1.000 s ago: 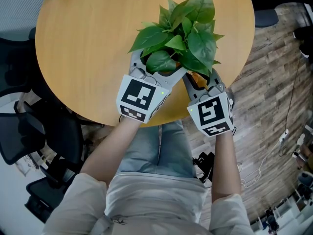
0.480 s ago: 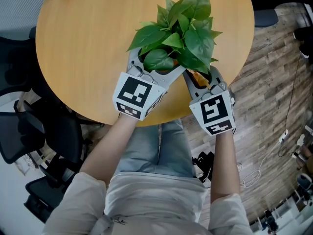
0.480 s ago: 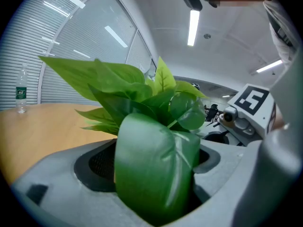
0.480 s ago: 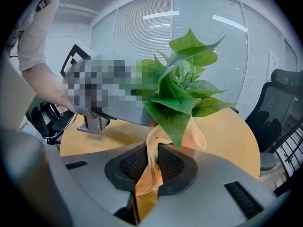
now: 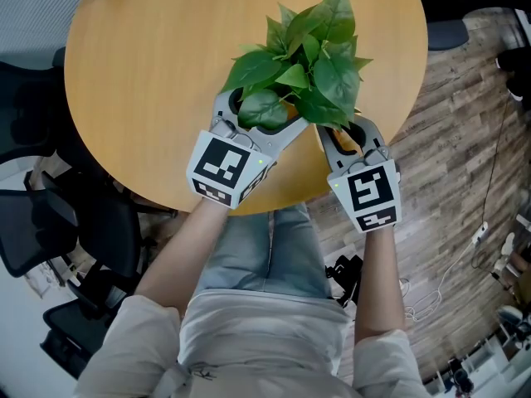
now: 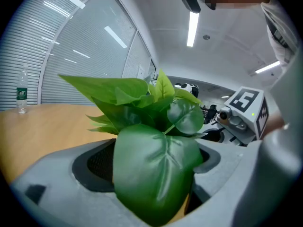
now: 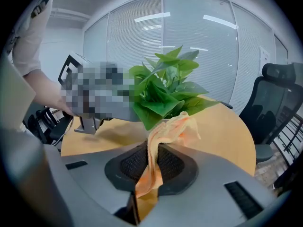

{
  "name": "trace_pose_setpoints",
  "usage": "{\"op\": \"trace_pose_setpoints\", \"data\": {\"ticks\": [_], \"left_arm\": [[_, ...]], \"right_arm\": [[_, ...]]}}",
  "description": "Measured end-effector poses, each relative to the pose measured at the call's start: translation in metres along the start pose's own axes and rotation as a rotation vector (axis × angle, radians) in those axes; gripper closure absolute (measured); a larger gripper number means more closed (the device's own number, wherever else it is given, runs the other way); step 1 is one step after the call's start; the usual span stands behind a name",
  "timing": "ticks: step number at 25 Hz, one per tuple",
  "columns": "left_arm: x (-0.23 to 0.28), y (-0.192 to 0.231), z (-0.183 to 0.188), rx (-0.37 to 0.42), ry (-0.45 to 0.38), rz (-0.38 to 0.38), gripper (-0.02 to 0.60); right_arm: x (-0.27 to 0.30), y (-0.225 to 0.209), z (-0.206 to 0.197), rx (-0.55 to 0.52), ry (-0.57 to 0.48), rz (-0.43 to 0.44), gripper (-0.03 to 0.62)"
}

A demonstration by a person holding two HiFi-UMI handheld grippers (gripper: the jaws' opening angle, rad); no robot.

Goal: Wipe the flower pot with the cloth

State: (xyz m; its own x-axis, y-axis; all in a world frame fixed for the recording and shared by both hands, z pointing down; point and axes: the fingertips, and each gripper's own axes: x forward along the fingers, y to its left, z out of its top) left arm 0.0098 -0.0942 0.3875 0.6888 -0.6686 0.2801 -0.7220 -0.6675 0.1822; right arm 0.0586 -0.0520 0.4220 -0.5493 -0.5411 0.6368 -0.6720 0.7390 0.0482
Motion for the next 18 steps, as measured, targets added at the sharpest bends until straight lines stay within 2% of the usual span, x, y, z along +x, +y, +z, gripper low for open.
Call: {"op": "trace_pose_setpoints", "data": {"ticks": [8,18], "left_arm": [[-0.013,0.0,0.004,0.002,-0.008,-0.006,0.147],[-0.039,-0.001,0.0,-0.007,0.029,0.007,0.147]], "right_arm": [[-0.013,-0.007,0.005,0.042,-0.016,-0.021,0.549],[-0.035,-0.009,0.005,0.098,-0.018,-0.023,0.549]]}}
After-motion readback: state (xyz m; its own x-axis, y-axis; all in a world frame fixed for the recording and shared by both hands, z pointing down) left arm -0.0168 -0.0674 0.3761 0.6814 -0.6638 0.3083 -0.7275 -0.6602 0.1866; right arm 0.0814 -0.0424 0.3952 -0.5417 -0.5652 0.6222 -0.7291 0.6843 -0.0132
